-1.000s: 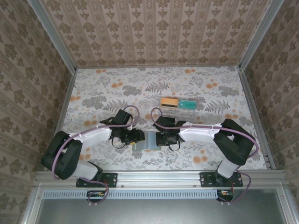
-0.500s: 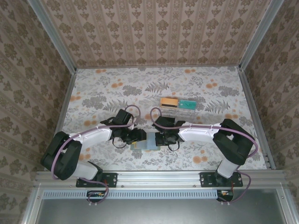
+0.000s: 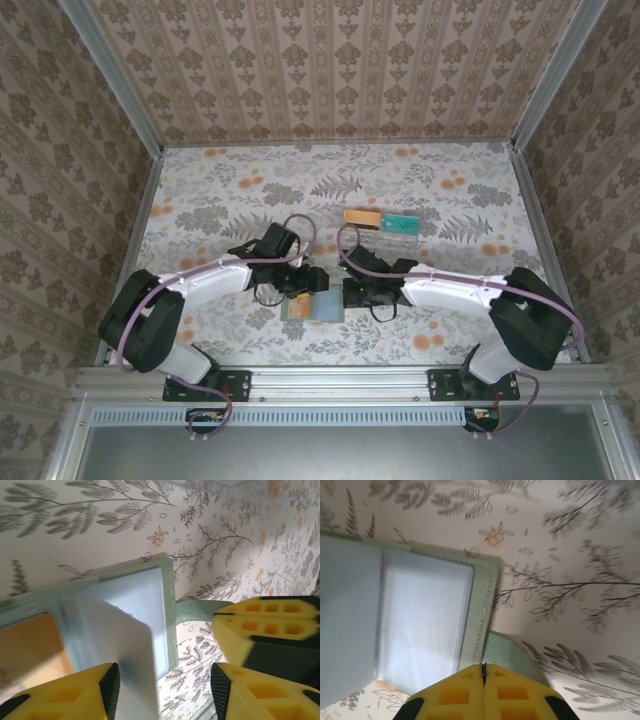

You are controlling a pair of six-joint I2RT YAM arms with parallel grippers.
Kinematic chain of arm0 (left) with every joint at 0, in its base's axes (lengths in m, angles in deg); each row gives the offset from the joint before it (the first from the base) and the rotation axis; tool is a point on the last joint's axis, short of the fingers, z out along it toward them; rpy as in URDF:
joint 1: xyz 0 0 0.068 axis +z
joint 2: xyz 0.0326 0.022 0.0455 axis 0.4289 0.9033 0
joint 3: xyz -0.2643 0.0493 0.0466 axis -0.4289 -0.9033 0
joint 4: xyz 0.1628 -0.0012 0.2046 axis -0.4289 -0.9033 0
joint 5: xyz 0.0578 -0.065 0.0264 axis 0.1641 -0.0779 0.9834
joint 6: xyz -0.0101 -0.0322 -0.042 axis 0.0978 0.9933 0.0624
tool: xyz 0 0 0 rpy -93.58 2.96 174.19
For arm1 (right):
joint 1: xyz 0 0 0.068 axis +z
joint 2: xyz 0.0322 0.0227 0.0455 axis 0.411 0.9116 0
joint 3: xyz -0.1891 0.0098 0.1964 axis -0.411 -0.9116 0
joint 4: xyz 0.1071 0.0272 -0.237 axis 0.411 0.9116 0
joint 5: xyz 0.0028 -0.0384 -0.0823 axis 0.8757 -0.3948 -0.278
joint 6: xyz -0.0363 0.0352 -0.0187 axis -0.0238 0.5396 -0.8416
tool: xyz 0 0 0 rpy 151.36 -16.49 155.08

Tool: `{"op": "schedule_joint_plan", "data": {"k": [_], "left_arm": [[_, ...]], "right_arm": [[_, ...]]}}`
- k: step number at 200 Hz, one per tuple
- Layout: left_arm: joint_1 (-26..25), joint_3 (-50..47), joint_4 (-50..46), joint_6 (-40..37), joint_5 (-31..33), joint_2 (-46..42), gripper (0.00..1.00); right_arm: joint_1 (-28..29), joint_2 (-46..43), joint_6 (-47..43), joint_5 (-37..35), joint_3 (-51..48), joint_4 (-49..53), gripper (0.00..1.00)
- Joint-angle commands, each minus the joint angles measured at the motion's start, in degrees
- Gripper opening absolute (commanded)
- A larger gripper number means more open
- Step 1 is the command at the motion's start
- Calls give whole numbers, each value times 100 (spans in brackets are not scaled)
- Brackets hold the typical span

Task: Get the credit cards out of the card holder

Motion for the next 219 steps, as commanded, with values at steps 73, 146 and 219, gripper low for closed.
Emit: {"op": "schedule_joint_plan", "data": {"k": [73, 146, 219], "left_arm": [[29, 131, -402, -113, 343, -120, 50], [885, -839, -929, -91, 834, -997, 16], [895, -1063, -686, -29, 867, -763, 10]], "right_arm": [[-217, -340, 166, 350, -127, -228, 9], [247, 871, 404, 1155, 775, -866, 11], [323, 1639, 701, 1646, 1096, -1075, 11]]}}
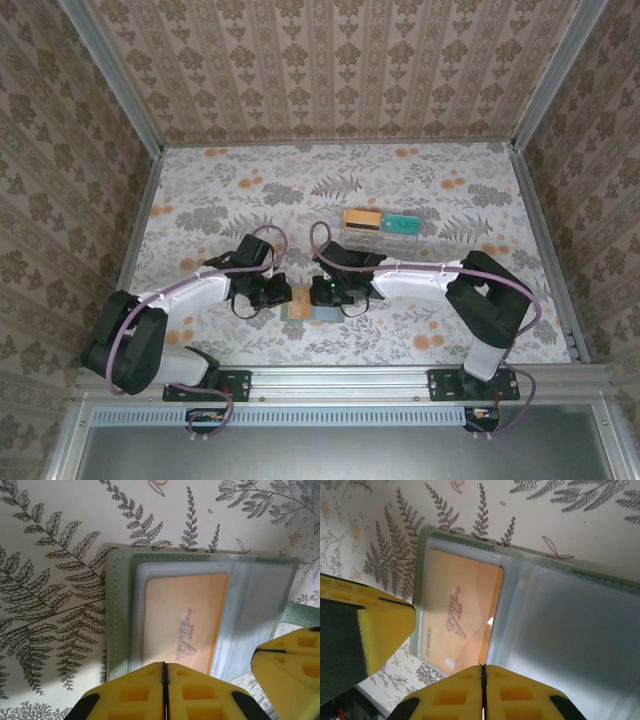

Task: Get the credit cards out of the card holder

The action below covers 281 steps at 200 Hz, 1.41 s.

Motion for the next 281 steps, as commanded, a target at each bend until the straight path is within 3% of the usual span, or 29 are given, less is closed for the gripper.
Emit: {"op": "schedule_joint_plan", "data": {"k": [1, 172, 281], "left_arm": [[14, -112, 72, 28, 67, 108, 10], [-4, -229, 36, 74, 94, 246, 6], [-13, -219, 25, 72, 102, 319, 6]], "right_arm": [[10, 176, 218, 285, 150, -136, 11], [-178, 567, 554, 782, 19, -615, 16], [-205, 257, 536, 571, -156, -398, 17]]}}
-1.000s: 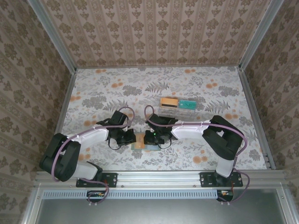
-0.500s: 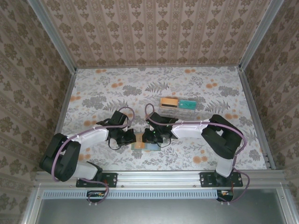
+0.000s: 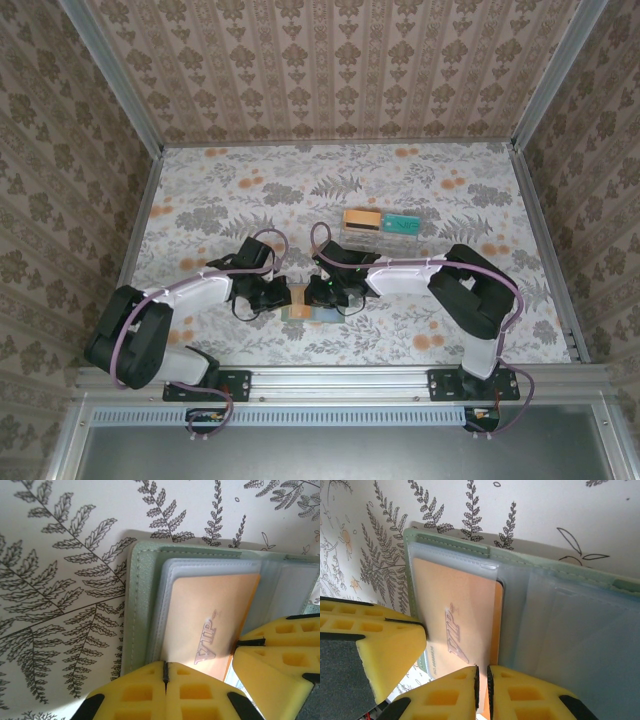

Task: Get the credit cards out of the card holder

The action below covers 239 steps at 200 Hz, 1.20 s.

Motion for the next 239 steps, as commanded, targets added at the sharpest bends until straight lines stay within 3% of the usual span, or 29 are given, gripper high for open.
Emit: {"op": "schedule_joint_plan", "data": {"k": [1, 93, 141, 156, 239], "left_arm": [[-11, -97, -130, 47, 115, 147, 6], [-70, -88, -121, 47, 106, 144, 5], [-90, -85, -112, 47, 98, 140, 5], [-90, -84, -117, 41, 104, 144, 5], [-55, -76, -264, 32, 247, 118, 2]], "right_arm": [[-33, -213, 37, -62, -141, 176, 17], [-47, 9, 140, 195, -169, -210, 17], [-55, -42, 150, 189, -228, -297, 9], [-50, -84, 160, 172, -264, -327, 0], [-271, -590, 152, 13, -645, -274, 0]]}}
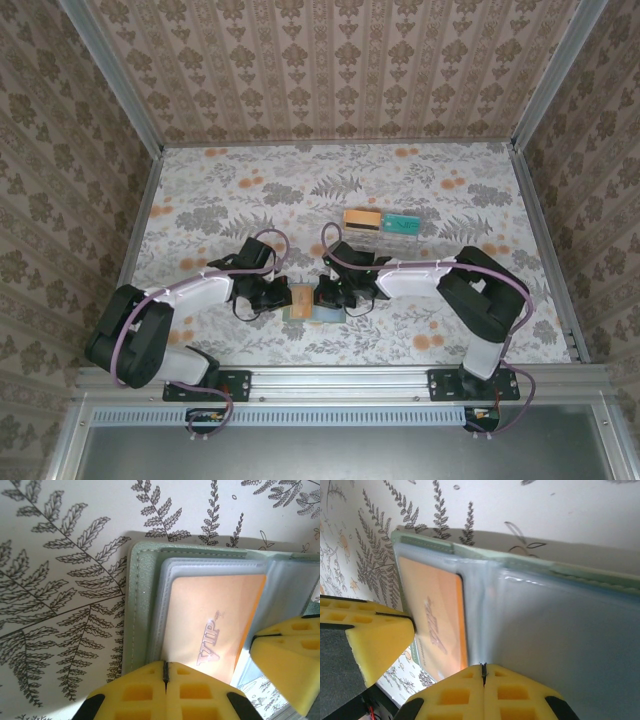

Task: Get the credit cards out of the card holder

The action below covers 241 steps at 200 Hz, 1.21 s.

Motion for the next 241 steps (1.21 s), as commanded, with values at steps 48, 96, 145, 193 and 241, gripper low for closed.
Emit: {"op": "schedule_joint_plan", "data": {"k": [48, 96, 145, 193, 241], "left_arm": [[-18, -66, -269, 23, 199, 146, 1], [-18, -72, -256, 23, 172, 193, 0], [-18, -58, -250, 23, 147, 197, 0], [-18, -49, -242, 21, 146, 203, 0], [-18, -45, -244, 18, 150, 205, 0]], "right_arm": [[-56, -153, 18, 138, -84, -288, 7], [-24, 82, 54, 380, 48, -467, 15], [-9, 276, 69, 483, 103, -521, 16], [29, 406, 79, 594, 197, -573, 16], [32, 374, 91, 580, 148, -580, 0]]}}
